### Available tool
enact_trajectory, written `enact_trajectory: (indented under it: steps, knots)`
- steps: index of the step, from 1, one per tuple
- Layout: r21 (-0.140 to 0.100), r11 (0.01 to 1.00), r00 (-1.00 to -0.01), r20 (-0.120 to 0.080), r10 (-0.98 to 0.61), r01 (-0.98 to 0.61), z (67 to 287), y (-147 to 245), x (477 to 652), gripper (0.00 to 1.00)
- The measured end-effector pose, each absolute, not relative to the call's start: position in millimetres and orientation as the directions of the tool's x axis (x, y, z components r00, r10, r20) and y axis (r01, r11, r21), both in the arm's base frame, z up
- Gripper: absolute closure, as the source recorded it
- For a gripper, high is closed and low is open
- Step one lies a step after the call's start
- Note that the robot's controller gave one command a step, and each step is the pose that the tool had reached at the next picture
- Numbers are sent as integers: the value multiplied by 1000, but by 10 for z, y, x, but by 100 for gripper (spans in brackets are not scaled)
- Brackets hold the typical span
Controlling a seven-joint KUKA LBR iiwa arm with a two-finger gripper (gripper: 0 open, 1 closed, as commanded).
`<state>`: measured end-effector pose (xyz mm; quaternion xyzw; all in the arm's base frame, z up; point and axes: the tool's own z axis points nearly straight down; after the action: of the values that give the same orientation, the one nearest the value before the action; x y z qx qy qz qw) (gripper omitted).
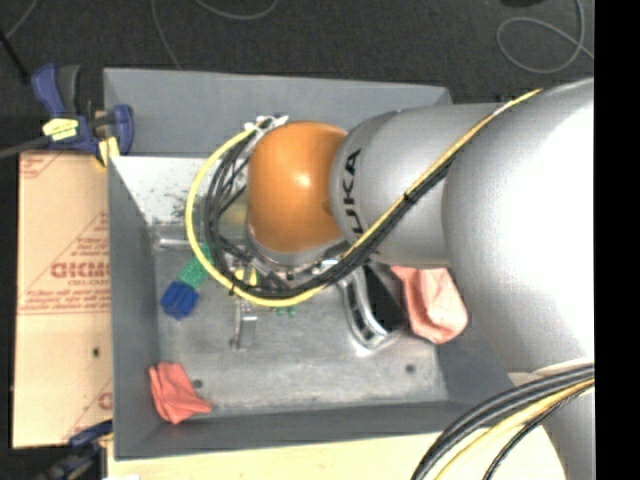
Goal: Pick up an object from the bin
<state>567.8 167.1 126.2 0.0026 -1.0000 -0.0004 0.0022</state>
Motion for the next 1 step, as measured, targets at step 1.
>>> enact_trajectory:
  steps: [1]
  knots:
    - [2, 1000, -1000, -3, -1, -1, 1311, 1664, 5695, 0]
